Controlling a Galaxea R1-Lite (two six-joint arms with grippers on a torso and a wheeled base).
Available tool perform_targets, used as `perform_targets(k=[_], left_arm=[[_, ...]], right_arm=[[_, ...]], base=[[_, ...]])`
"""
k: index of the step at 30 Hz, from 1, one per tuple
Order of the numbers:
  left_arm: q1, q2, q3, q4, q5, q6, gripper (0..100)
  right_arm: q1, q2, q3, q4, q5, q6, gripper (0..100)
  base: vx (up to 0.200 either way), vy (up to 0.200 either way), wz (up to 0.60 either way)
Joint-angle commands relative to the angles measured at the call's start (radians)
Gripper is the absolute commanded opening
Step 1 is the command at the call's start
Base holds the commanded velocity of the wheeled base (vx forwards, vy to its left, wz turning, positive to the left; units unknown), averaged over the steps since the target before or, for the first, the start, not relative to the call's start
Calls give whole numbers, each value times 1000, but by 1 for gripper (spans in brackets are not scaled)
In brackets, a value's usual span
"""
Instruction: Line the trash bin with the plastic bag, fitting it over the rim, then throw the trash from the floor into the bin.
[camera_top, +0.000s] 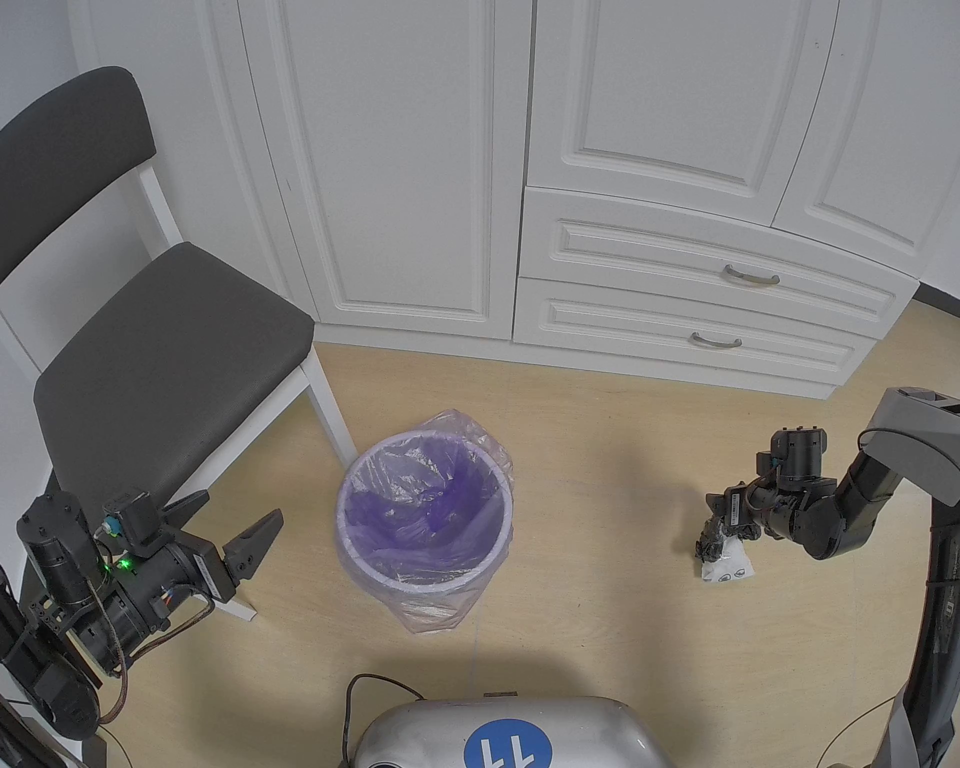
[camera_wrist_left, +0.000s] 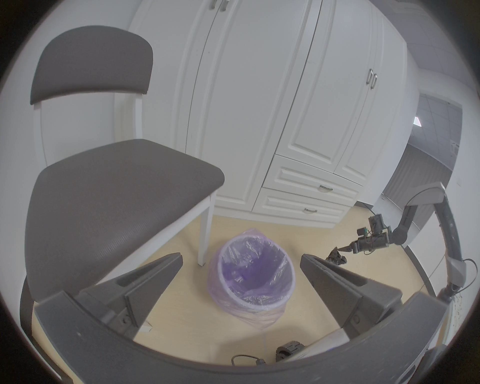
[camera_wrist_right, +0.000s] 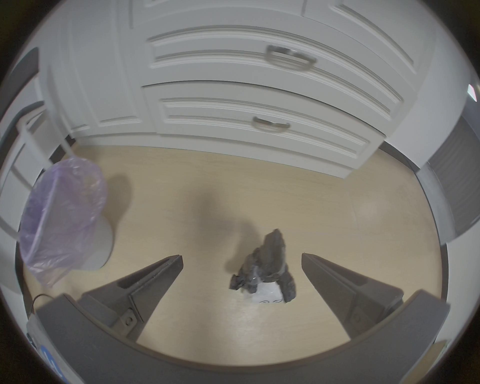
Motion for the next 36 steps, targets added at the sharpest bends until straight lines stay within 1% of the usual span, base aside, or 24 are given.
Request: perform_targets(k=[1, 5, 6, 7, 10, 11, 13, 14, 17, 18, 19, 24, 27, 30, 32, 33, 36], left_arm=[[-3, -47, 18, 1, 24, -6, 100], [-4, -41, 18, -6, 24, 0, 100], [-4, -41, 18, -6, 24, 0, 100], [-3, -43, 18, -6, 24, 3, 100], [-1, -46, 18, -7, 24, 12, 100], [-1, -46, 18, -7, 24, 12, 100], [0, -50, 18, -7, 24, 12, 100], [0, -50, 18, -7, 24, 12, 100], [-1, -52, 18, -7, 22, 14, 100], [-1, -52, 18, -7, 22, 14, 100], [-1, -55, 18, -7, 22, 15, 100], [0, -56, 18, -7, 24, 35, 100], [0, -61, 18, -7, 24, 33, 100], [0, -67, 18, -7, 24, 35, 100], [0, -69, 18, -7, 24, 35, 100], [0, -67, 18, -7, 24, 35, 100], [5, -66, 18, -7, 24, 35, 100]], right_arm=[[-65, 108, -92, 19, -5, 10, 100], [-92, 210, -190, 31, 1, 9, 100], [-92, 210, -190, 31, 1, 9, 100], [-95, 253, -258, 74, 9, 13, 100], [-94, 296, -350, 158, 15, 35, 100], [-94, 299, -361, 168, 18, 46, 100], [-94, 307, -416, 243, 22, 109, 100], [-94, 307, -420, 250, 22, 113, 100], [-102, 309, -483, 370, 24, 151, 100], [-102, 309, -483, 370, 24, 151, 100], [-103, 315, -543, 471, 24, 188, 100], [-100, 404, -749, 674, 21, 282, 100], [-100, 441, -825, 784, 15, 311, 100], [-103, 438, -842, 830, 16, 316, 100], [-102, 439, -844, 832, 19, 317, 100], [-102, 439, -844, 830, 18, 319, 0], [-98, 441, -847, 823, 21, 323, 0]], base=[[0, 0, 0], [0, 0, 0], [0, 0, 0], [0, 0, 0], [0, 0, 0], [0, 0, 0], [0, 0, 0], [0, 0, 0], [0, 0, 0], [0, 0, 0], [0, 0, 0], [0, 0, 0], [0, 0, 0], [0, 0, 0], [0, 0, 0], [0, 0, 0], [0, 0, 0]])
